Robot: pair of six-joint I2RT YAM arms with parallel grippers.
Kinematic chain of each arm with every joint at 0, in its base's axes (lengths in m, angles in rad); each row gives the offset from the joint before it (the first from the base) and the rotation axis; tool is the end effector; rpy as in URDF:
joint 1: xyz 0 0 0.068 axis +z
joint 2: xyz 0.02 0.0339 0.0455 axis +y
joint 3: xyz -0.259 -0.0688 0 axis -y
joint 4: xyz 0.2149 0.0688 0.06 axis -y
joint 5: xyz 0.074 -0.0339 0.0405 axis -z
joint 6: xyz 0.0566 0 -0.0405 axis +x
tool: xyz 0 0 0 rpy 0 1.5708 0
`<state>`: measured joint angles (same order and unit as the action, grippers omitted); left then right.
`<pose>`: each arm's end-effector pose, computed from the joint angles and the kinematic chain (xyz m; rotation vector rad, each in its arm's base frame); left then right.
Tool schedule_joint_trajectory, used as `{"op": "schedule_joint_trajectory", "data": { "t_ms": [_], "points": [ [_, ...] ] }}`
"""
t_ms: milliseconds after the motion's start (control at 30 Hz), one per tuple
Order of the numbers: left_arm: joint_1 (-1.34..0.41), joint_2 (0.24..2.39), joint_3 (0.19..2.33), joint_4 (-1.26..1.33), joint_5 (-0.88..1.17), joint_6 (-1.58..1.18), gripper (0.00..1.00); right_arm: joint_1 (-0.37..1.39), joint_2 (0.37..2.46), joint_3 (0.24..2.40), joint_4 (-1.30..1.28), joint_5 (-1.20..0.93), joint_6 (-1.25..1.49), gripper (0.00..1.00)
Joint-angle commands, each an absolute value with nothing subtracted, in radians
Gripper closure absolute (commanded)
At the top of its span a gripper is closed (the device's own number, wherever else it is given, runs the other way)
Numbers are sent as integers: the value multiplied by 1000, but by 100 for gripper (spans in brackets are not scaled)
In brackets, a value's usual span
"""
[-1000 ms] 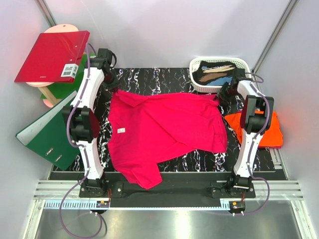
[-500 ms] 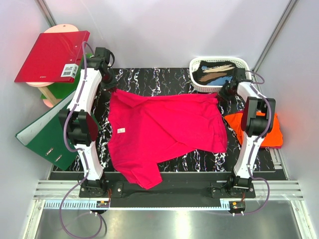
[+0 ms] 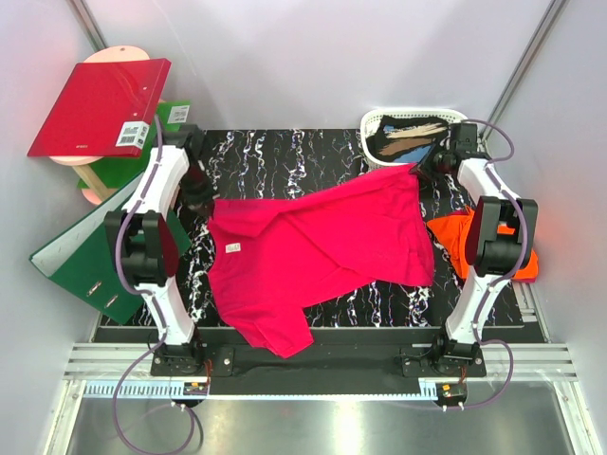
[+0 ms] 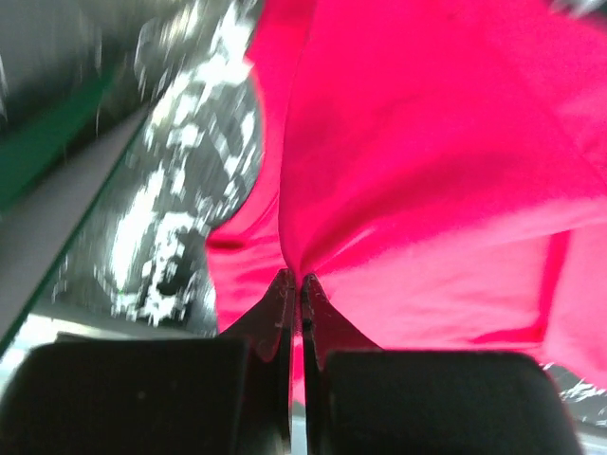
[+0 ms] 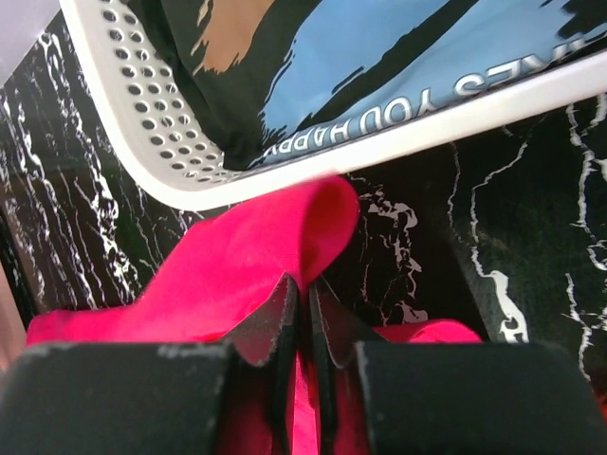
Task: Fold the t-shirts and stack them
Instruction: Fold the flattened tshirt in 1/3 of the way
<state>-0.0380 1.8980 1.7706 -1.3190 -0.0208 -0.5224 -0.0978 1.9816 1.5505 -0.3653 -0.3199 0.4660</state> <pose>0.3400 -0.0117 0.2614 -0.7253 2.9277 -0.0218 0.4327 -0.0246 0.2244 0.5117 2.3296 0.5551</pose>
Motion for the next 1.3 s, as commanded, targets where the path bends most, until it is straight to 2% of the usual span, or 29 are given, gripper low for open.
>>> {"op": "schedule_joint_trajectory", "data": {
  "t_ms": [0,167,300,333,400,433,500,533,633,733,900,1267],
  "points": [
    [-20,1792,1603,-1338,41,-548,100,-92,1905,1517,-313,-356,448,87],
    [-3,1752,1407,-1258,77,-571,100,-92,1878,1476,-310,-359,439,87],
    [0,1792,1367,-1238,143,-566,100,-92,1871,1456,-311,-371,434,87],
    [0,1801,1365,-1236,149,-566,94,-92,1870,1454,-317,-376,434,86],
    [-2,1824,1368,-1238,176,-568,69,-92,1873,1451,-322,-406,431,81],
    [-2,1825,1373,-1230,182,-569,31,-92,1875,1451,-327,-420,430,78],
    [0,1812,1403,-1232,169,-580,1,-92,1878,1453,-331,-436,430,71],
    [-2,1807,1419,-1233,166,-578,1,-92,1876,1451,-336,-434,428,60],
    [0,1801,1515,-1259,141,-571,1,-92,1871,1451,-337,-430,426,43],
    [-20,1801,1586,-1279,120,-546,1,-92,1868,1460,-341,-423,425,38],
    [-119,1844,1660,-1331,68,-506,1,-92,1927,1496,-339,-439,437,38],
    [-238,1953,1681,-1356,25,-492,2,-92,2095,1617,-325,-437,463,38]
  ]
}}
